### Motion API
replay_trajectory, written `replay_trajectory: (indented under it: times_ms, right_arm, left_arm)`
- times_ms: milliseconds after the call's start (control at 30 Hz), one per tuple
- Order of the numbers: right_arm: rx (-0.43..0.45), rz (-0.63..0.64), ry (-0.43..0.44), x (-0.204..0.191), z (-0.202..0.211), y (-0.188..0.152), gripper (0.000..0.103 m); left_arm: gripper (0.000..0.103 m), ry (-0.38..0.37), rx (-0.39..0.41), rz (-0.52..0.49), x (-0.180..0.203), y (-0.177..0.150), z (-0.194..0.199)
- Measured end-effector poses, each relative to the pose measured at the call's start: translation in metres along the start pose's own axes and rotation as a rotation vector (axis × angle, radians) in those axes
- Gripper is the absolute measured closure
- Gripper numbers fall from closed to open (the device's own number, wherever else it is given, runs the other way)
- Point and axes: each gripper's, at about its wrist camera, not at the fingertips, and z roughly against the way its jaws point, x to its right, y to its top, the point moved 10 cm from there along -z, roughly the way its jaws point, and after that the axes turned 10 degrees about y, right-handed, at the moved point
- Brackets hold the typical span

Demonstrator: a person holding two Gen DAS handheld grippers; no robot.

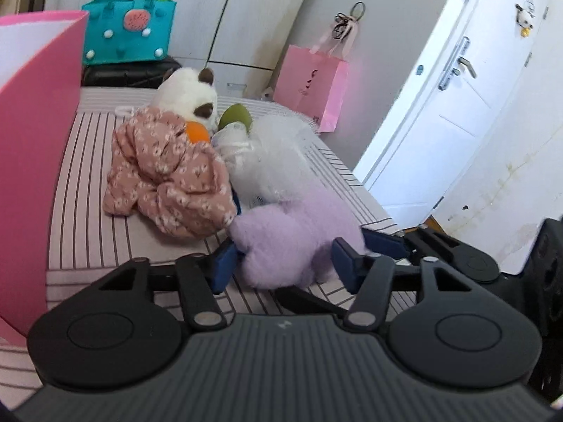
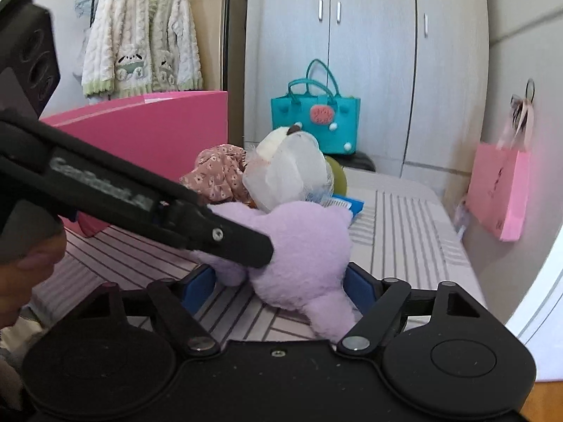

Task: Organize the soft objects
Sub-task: 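Grasp the lilac plush toy with the left tool, then carry the lilac plush over the pink box with the left tool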

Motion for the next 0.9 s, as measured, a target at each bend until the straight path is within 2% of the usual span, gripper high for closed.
replay_trajectory:
  times_ms: [67, 167, 433, 700, 900]
  right_arm:
    - [-0.01, 0.006, -0.016, 0.002, -0.001, 0.0, 0.027]
    - [-0.007, -0.013, -0.009, 0.004, 0.001, -0.001, 0.031]
    - [-0.008, -0.022, -0.016, 0.0, 0.01, -0.002, 0.033]
    - [-0.067, -0.062, 0.042, -0.014, 0.021, 0.001, 0.028]
    - [-0.116, -0.081, 0.1, -0.03, 0.029, 0.007, 0.027]
  left_arm:
    - [0.067, 0.002, -0.013, 0.021, -0.001, -0.003, -0.003]
    - [0.073, 0.011, -0.014, 0.009, -0.001, -0.005, -0.002]
    - [0.073, 0.028, -0.01, -0.037, 0.007, -0.006, 0.007]
    - [0.072, -0.005, -0.101, -0.022, 0.004, -0.013, 0.023]
    - [0.072, 0.011, -0.137, -0.083, 0.006, -0.014, 0.043]
